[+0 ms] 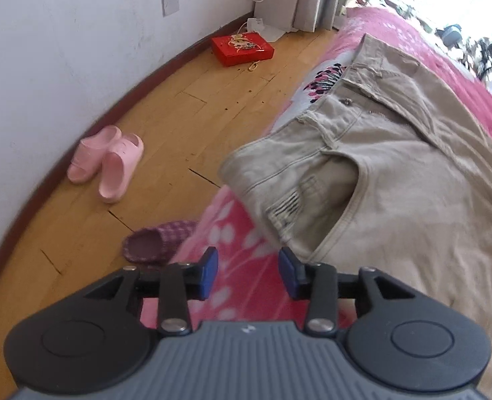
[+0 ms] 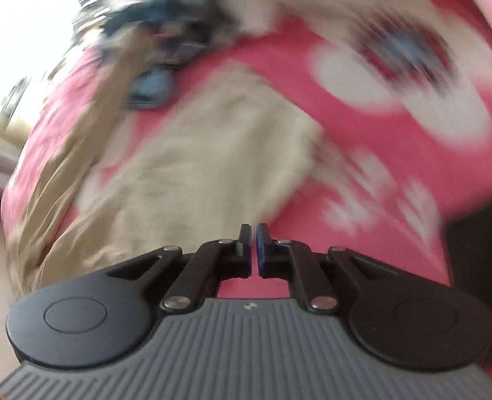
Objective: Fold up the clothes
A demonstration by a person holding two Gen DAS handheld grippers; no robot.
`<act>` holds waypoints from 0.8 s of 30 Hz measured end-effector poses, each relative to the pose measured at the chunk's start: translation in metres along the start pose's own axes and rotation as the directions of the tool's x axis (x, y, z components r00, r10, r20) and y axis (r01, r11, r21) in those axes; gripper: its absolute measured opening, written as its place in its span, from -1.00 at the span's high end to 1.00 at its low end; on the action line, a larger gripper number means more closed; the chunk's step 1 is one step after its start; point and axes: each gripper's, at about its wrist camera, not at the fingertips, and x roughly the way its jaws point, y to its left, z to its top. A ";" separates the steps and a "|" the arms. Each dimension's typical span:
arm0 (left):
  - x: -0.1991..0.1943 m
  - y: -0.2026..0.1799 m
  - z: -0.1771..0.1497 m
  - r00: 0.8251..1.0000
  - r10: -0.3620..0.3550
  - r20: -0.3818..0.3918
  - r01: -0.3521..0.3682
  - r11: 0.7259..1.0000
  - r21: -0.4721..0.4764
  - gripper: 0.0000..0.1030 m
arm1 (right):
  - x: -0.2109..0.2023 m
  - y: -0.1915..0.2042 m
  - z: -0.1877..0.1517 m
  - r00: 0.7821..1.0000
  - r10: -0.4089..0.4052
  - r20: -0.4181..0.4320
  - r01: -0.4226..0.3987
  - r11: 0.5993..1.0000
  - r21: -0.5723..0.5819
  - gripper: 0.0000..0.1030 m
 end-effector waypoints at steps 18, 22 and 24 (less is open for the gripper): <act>0.000 -0.247 0.017 0.912 -0.391 0.124 0.263 0.790 0.553 0.11 | 0.139 0.249 0.144 0.990 0.130 0.044 -0.104 0.918 -0.384 0.12; 0.017 -0.313 -0.002 0.883 -0.461 0.085 0.293 0.683 0.669 0.11 | 0.175 0.305 0.150 0.987 0.143 -0.079 -0.162 0.801 -0.577 0.12; 0.026 -0.341 -0.009 0.872 -0.485 0.068 0.302 0.643 0.704 0.11 | 0.194 0.334 0.144 0.980 0.130 -0.149 -0.198 0.693 -0.693 0.12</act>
